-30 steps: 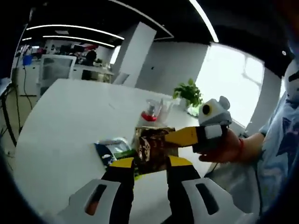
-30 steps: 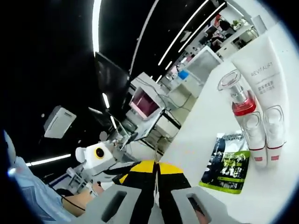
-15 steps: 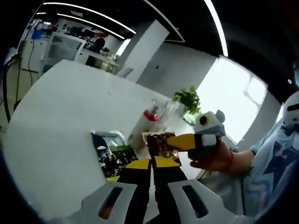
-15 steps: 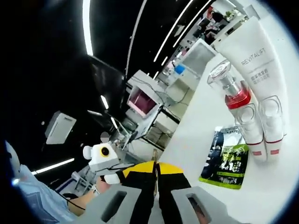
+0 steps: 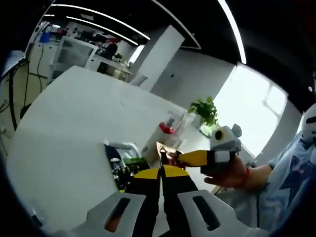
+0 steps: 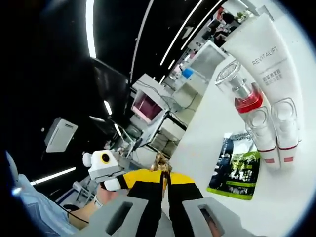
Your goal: Arrange the skincare products in the storage area until every visible bottle or jar stands upright without overlapping.
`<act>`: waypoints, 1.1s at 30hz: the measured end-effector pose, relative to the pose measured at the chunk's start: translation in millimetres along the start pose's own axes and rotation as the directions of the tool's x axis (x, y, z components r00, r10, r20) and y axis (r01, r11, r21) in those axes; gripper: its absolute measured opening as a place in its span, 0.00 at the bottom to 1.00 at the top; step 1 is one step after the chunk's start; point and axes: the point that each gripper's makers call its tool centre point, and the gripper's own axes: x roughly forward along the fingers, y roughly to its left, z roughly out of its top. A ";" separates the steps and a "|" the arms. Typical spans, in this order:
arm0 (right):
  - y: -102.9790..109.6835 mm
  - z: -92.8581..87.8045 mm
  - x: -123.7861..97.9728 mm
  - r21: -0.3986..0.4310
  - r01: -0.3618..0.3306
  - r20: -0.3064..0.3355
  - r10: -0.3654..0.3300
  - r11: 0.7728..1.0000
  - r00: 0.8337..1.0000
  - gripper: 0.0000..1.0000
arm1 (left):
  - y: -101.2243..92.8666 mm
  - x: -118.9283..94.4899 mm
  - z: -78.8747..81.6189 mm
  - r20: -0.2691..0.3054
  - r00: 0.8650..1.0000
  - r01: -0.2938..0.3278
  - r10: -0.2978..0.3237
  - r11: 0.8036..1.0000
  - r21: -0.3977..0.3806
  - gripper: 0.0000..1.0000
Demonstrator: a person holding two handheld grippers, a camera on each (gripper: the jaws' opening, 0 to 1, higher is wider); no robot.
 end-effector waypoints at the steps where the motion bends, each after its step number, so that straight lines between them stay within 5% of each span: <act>1: -1.1 0.6 -0.1 0.007 0.000 0.003 0.000 1.000 1.000 0.00 | 1.3 0.0 1.0 -0.003 1.000 -0.008 0.008 1.000 -0.016 0.00; 11: -9.2 5.0 -1.7 -0.010 0.047 0.030 -0.047 0.999 0.998 0.00 | 12.4 4.2 25.5 0.038 0.998 -0.053 0.053 0.999 0.002 0.00; 13: -13.2 5.1 -2.6 -0.009 0.066 0.029 -0.065 0.998 0.997 0.00 | 18.4 5.3 29.8 0.060 0.996 -0.062 0.064 0.997 -0.048 0.00; 16: -18.2 5.2 -3.0 0.021 0.077 0.030 -0.077 0.997 0.997 0.00 | 47.9 5.4 30.2 0.065 0.983 -0.160 0.173 0.972 -0.170 0.00; 21: -21.5 0.0 -1.6 0.034 0.092 0.008 -0.092 0.995 0.996 0.00 | 88.7 3.3 12.3 0.014 0.941 -0.318 0.339 0.896 -0.310 0.00; 23: -22.9 -1.9 -0.6 0.035 0.096 -0.002 -0.096 0.995 0.995 0.00 | 98.0 3.2 -0.1 -0.031 0.923 -0.374 0.383 0.877 -0.303 0.00; 25: -24.7 -3.4 -0.1 0.043 0.098 -0.013 -0.097 0.994 0.995 0.00 | 107.8 3.0 -17.0 -0.086 0.891 -0.451 0.445 0.846 -0.286 0.00; 29: -26.6 -3.8 -0.5 0.057 0.106 -0.017 -0.105 0.993 0.994 0.00 | 118.0 8.3 -20.6 -0.109 0.875 -0.483 0.471 0.843 -0.237 0.00; 31: -27.7 -3.5 -0.8 0.061 0.108 -0.018 -0.107 0.992 0.994 0.00 | 128.6 6.0 -23.4 -0.112 0.835 -0.551 0.539 0.816 -0.176 0.00; 33: -28.4 -3.1 -1.1 0.063 0.111 -0.019 -0.110 0.992 0.994 0.00 | 131.6 7.1 -29.9 -0.132 0.821 -0.570 0.555 0.811 -0.133 0.00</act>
